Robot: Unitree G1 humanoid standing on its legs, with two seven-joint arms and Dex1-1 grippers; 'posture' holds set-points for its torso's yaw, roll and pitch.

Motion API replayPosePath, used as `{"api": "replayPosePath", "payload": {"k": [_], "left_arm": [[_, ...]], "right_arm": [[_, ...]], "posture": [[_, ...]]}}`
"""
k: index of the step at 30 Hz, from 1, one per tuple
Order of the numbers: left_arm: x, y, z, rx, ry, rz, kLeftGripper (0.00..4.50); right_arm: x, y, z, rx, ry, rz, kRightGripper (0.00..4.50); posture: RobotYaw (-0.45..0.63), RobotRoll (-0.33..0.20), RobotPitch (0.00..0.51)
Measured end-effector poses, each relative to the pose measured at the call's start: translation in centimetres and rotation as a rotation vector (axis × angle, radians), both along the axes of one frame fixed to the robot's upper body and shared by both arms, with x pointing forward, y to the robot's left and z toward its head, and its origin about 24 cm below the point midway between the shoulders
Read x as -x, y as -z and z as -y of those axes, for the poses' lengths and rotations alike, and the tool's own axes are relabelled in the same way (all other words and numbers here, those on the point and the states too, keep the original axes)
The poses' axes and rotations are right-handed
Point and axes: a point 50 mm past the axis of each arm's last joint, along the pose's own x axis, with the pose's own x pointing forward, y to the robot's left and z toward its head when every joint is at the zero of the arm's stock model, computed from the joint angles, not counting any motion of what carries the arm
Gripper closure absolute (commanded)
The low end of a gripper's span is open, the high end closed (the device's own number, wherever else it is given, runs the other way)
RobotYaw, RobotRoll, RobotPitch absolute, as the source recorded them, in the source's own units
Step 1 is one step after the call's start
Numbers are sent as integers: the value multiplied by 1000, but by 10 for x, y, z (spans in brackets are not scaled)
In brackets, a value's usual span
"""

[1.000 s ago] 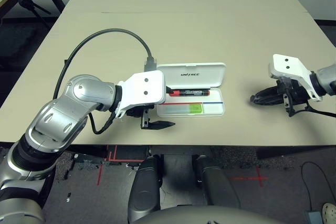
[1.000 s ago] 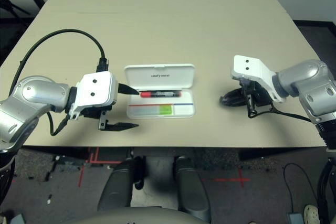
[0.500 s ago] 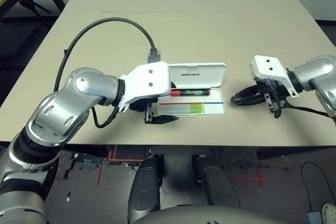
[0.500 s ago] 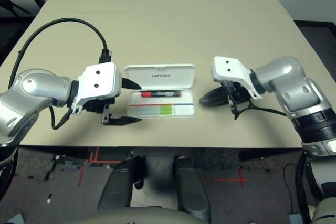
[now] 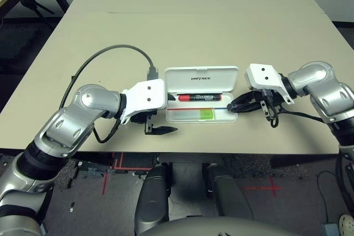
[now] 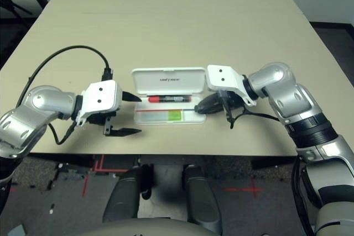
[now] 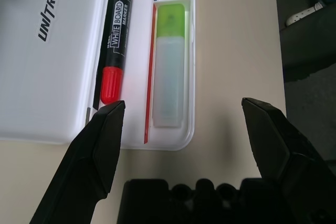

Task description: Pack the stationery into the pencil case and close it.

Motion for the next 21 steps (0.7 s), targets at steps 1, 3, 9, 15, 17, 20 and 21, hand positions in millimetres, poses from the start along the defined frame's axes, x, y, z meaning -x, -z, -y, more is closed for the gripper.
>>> {"api": "replayPosePath", "payload": {"k": [1,3,9,15,17,20,21], "left_arm": [[1,2,0,0,1,-3,0],[1,2,-1,-2,2,2,0],[2,4,-1,-6,-2,4,0],[3,3,0,-6,2,10,0],[4,3,1,-7,3,10,0],[5,2,2,-7,8,12,0],[5,2,2,-8,6,10,0]], "right_arm": [[0,1,-1,-2,-1,-3,4183],[-1,3,-2,5,-5,-5,4183],[0,11,-11,10,-35,-22,4183],[-2,16,-17,8,-34,-4,4183],[-4,18,-18,3,-24,1,3833],[-7,20,-19,11,4,21,2849],[-7,21,-19,12,10,26,2434]], "posture": [[102,0,196],[104,0,196],[108,0,196],[110,0,196],[110,0,196],[107,0,196],[106,0,196]]}}
